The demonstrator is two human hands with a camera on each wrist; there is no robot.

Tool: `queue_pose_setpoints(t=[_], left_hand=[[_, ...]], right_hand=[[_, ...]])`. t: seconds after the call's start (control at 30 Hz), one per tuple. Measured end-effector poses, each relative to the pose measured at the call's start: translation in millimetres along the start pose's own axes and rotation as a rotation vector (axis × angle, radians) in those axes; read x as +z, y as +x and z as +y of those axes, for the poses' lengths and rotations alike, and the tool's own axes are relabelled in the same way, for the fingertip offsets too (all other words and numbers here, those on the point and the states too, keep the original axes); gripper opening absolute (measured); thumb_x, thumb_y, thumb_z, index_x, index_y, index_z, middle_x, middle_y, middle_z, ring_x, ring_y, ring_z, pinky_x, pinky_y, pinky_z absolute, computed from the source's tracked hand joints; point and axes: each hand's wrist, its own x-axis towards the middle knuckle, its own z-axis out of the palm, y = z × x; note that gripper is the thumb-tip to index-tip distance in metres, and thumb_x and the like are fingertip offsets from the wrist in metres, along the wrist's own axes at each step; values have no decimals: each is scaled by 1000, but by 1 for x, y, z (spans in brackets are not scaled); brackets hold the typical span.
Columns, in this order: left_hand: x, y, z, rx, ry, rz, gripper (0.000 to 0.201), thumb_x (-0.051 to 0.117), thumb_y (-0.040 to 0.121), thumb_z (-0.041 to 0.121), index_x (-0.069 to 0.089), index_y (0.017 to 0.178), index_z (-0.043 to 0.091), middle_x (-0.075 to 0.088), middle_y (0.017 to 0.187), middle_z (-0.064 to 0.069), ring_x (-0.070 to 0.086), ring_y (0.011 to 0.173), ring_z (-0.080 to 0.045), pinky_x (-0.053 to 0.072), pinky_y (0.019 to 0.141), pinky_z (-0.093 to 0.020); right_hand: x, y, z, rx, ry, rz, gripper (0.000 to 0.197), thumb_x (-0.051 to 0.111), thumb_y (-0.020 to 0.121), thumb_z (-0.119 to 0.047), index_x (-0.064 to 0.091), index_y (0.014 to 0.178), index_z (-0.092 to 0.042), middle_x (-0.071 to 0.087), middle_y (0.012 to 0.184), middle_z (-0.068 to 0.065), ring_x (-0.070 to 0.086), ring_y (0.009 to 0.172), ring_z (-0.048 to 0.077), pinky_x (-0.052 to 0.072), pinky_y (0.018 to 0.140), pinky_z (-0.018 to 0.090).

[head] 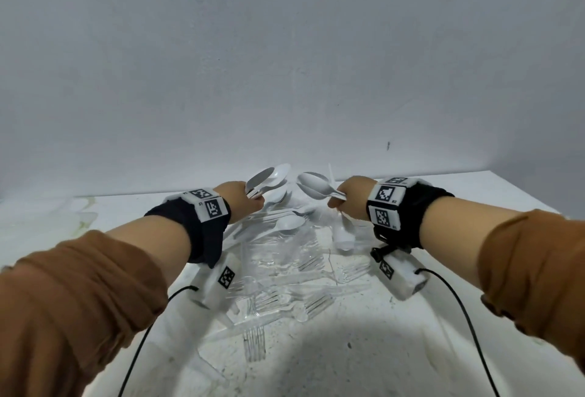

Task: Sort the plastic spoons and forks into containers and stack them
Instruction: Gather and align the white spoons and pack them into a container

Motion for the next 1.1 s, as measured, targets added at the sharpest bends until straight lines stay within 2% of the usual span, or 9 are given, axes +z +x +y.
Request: queue_pose_setpoints(t=[0.17, 0.3, 0.43, 0.53, 0.63, 0.73, 0.83, 0.97, 1.1], left_hand=[[7, 8, 7, 11, 55, -25, 22, 50, 93, 32, 57, 100, 12, 55, 81, -2, 51, 81, -21, 35, 60, -24], [11, 17, 11, 27, 146, -64, 26, 50, 93, 29, 59, 109, 11, 53, 79, 1, 49, 82, -19, 35, 65, -23], [11, 20, 14, 44, 258, -89, 11, 49, 92, 26, 53, 92, 16, 42, 67, 4, 47, 79, -17, 32, 55, -22], [12, 20, 14, 46, 346, -112, 24, 48, 93, 30, 46, 74, 15, 40, 65, 3, 46, 73, -17, 30, 52, -20], [12, 19, 15, 41, 438, -122, 35, 44, 95, 37, 45, 72, 11, 39, 64, 1, 46, 75, -19, 34, 57, -23], [12, 19, 15, 25, 450, -120, 41, 43, 95, 35, 38, 61, 12, 38, 62, -1, 42, 60, -17, 32, 52, -24], [12, 19, 14, -8, 439, -142, 40, 41, 95, 35, 39, 62, 12, 39, 64, -1, 38, 57, -14, 36, 62, -26], [3, 13, 14, -1, 475, -187, 36, 38, 98, 33, 58, 91, 4, 47, 76, -7, 45, 78, -22, 34, 66, -26], [-2, 10, 10, -20, 429, -170, 42, 38, 97, 31, 43, 63, 8, 39, 63, -2, 38, 57, -14, 30, 53, -23]], right_hand=[[-4, 0, 1, 0, 26, 78, 27, 48, 93, -14, 64, 114, -7, 64, 114, 14, 60, 99, 31, 40, 71, 26], [-17, -3, 4, -2, 65, 178, 25, 45, 94, -12, 63, 111, -4, 62, 104, 14, 52, 82, 25, 36, 62, 25], [-23, -2, 6, 1, 193, 248, 27, 43, 95, -9, 63, 113, -6, 62, 118, 12, 58, 105, 29, 44, 81, 29], [-18, 2, 6, 13, 273, 261, 25, 47, 94, -11, 66, 110, -11, 64, 115, 9, 60, 103, 27, 44, 83, 26], [-11, 6, 3, 33, 270, 218, 25, 54, 91, -14, 66, 108, -1, 67, 110, 16, 63, 96, 30, 50, 90, 37], [-9, 8, 3, 31, 214, 152, 29, 60, 89, -22, 66, 108, -2, 67, 108, 16, 58, 83, 24, 45, 75, 28], [-7, 9, 5, 28, 202, 119, 28, 65, 86, -28, 69, 104, -7, 68, 103, 12, 60, 86, 25, 39, 71, 25], [-6, 10, 7, 28, 201, 105, 30, 65, 85, -31, 69, 101, -6, 63, 87, 9, 52, 77, 20, 37, 69, 25], [-8, 12, 6, 48, 241, 97, 32, 64, 86, -32, 67, 100, -4, 55, 82, 6, 48, 74, 21, 35, 67, 26]])
